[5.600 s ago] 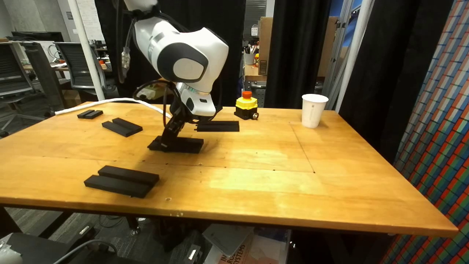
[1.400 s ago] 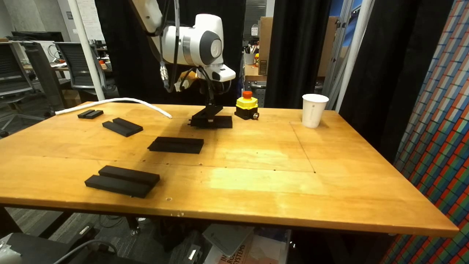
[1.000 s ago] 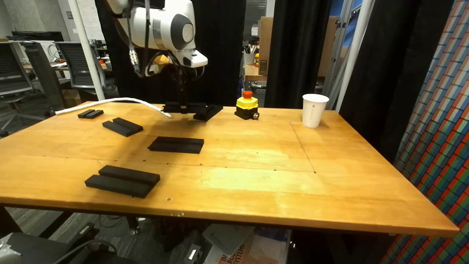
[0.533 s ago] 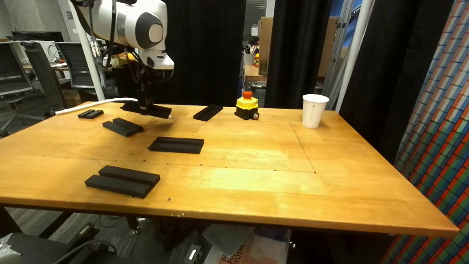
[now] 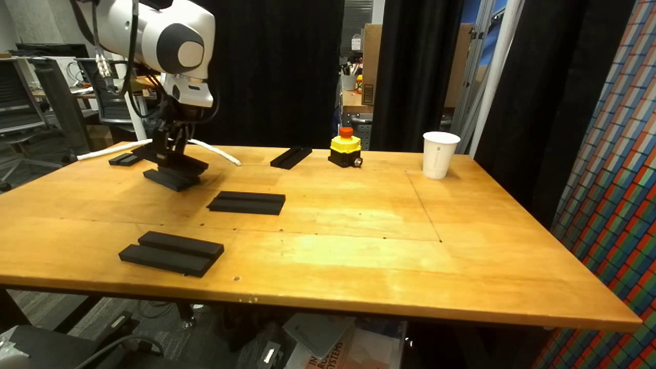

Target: Pick up three objects and align them in the straight line on the table

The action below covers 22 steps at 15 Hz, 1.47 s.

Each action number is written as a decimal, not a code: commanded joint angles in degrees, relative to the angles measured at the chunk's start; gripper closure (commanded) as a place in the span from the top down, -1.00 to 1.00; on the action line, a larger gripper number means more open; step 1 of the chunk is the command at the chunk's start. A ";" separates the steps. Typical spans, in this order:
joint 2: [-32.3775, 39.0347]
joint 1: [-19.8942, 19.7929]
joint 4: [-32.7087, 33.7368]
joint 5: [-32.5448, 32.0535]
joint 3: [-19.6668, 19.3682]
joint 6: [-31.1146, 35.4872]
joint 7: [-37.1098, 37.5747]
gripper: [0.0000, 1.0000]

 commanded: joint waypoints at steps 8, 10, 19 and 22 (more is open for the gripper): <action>-7.93 -0.23 -11.82 -1.59 -1.09 -1.64 0.90 -0.08; -8.33 0.16 -12.25 -4.78 -1.91 -2.22 1.58 -0.08; -5.58 2.17 -10.29 -9.56 -1.86 -0.41 4.37 -0.08; -4.59 2.96 -10.50 -13.01 -2.59 -0.05 7.16 -0.08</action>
